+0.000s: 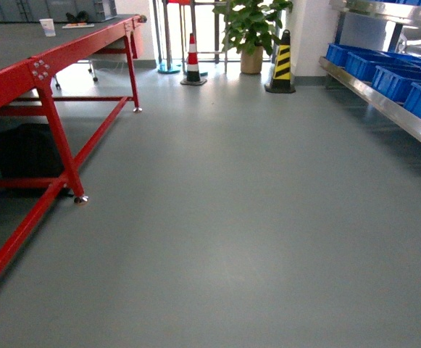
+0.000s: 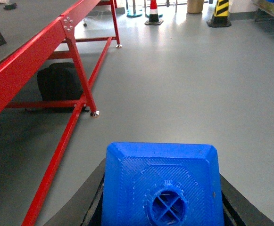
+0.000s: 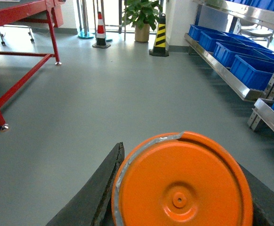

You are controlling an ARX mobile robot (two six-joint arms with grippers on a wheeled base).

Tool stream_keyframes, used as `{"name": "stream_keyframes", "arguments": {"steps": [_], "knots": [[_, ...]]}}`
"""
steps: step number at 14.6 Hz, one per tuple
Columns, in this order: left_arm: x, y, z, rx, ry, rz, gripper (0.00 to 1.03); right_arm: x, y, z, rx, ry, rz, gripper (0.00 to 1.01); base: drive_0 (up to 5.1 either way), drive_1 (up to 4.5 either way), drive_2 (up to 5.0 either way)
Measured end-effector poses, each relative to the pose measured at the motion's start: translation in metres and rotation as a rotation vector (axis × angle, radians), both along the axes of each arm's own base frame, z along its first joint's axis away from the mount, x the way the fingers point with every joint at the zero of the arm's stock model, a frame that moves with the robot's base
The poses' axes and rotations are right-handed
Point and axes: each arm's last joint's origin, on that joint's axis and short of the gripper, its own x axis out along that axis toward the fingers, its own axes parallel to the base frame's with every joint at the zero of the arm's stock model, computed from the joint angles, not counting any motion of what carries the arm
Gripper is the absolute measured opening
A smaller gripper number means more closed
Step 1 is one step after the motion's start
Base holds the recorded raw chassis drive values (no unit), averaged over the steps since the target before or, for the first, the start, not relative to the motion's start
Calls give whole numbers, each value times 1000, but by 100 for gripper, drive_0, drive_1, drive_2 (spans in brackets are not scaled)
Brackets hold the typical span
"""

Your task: Sort blue parts and orange caps into right shelf containers

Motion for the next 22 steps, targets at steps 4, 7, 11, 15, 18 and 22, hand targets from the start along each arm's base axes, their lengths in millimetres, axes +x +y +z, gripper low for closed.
{"name": "stream_keyframes", "arguments": {"steps": [4, 7, 11, 15, 18, 22], "knots": [[0, 0, 0, 0, -1, 0, 44, 0, 0, 0, 0, 0, 0, 44, -1, 427, -430], [0, 0, 0, 0, 0, 0, 44, 0, 0, 0, 0, 0, 0, 44, -1, 427, -430], [0, 0, 0, 0, 4, 0, 44, 0, 0, 0, 0, -1, 0, 44, 5, 434, -423], [0, 0, 0, 0, 1, 0, 44, 0, 0, 0, 0, 0, 1, 44, 9, 438, -419], [0, 0, 0, 0, 1, 0, 44, 0, 0, 0, 0, 0, 1, 44, 0, 428, -428], [0, 0, 0, 0, 0, 0, 44, 0, 0, 0, 0, 1, 3, 44, 1, 429, -426]]}}
